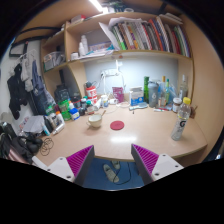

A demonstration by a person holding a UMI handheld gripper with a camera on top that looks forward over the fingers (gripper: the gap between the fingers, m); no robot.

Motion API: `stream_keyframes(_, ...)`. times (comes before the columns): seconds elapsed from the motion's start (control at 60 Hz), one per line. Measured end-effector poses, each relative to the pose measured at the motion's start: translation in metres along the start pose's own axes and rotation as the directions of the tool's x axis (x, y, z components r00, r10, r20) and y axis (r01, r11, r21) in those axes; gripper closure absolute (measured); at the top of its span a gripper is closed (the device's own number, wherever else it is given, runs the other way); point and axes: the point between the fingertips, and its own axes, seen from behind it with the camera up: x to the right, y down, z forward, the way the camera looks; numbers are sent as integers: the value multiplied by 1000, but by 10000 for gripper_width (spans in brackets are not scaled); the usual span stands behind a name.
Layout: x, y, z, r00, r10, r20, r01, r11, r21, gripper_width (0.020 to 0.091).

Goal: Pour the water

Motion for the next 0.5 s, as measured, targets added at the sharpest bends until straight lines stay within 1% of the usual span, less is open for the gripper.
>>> stream_keyframes(0.083,-7,-2,-6,1000,-7,18,6,999,35,269)
stream_keyframes(0.167,-9,2,-8,1000,-13,10,12,999,35,275)
stream_keyframes(0.183,-5,-3,3,1000,-15,2,15,999,35,276)
stream_keyframes(0.2,-15,4,-5,1000,-16,-3,16,999,39,276)
stream_keyframes(0.25,-13,4,-6,1000,-25,-15,25,999,42,277)
stream_keyframes(0.35,6,1,-4,999,-31,-43,34,998,60,269)
stream_keyframes(0.5,62,-2,8,995,-17,-101,29,993,112,269)
